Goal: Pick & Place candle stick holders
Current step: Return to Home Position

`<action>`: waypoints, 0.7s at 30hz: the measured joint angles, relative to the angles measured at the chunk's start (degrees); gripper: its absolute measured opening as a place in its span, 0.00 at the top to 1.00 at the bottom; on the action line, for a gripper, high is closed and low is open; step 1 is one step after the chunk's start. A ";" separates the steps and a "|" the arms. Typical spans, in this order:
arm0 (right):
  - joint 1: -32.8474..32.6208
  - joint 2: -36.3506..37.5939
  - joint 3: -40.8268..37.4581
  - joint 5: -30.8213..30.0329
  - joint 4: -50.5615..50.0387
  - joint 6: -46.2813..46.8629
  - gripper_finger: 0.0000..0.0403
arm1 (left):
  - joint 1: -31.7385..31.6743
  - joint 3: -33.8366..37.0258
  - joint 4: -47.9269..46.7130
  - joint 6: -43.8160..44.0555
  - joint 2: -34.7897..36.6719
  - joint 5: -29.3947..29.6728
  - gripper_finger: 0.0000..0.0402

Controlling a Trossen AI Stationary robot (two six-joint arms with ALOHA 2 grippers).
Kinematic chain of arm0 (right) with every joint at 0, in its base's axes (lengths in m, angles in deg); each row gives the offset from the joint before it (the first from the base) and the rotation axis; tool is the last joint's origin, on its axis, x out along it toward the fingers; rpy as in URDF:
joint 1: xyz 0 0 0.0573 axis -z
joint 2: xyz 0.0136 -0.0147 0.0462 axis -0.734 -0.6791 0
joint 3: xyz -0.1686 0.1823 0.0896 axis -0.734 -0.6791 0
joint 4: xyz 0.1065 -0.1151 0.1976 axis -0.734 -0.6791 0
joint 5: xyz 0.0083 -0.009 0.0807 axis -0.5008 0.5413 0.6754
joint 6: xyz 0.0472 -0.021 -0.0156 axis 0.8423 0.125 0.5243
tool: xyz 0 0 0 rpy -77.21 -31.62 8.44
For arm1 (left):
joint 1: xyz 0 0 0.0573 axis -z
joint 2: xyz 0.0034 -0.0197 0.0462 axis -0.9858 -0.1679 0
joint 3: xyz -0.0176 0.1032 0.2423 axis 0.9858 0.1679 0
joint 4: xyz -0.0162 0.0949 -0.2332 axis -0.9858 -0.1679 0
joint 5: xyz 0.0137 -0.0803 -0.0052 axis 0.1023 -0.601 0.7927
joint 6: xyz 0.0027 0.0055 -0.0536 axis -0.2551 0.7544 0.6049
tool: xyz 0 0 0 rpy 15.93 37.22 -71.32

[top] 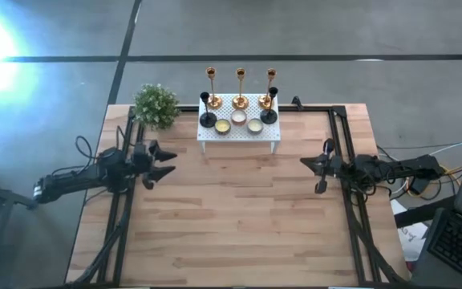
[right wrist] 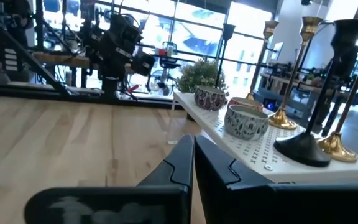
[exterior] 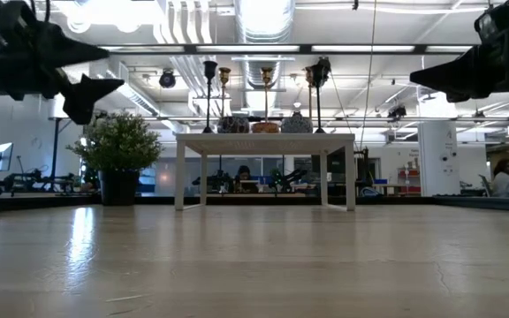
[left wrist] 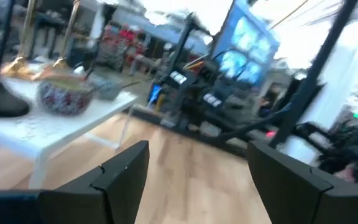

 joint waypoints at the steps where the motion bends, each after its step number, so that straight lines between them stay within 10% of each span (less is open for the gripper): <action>1: 0.00 0.02 0.00 0.02 0.02 -0.29 0.98 | 0.53 0.00 0.63 0.07 0.00 -0.05 0.31; 15: 0.02 -0.01 0.00 0.04 0.87 -2.62 0.98 | 2.49 0.02 -0.48 -0.09 -0.33 0.07 0.31; 21: 0.00 -0.05 0.00 0.15 0.86 3.89 0.98 | 2.47 0.02 0.20 -13.76 -0.37 3.99 0.31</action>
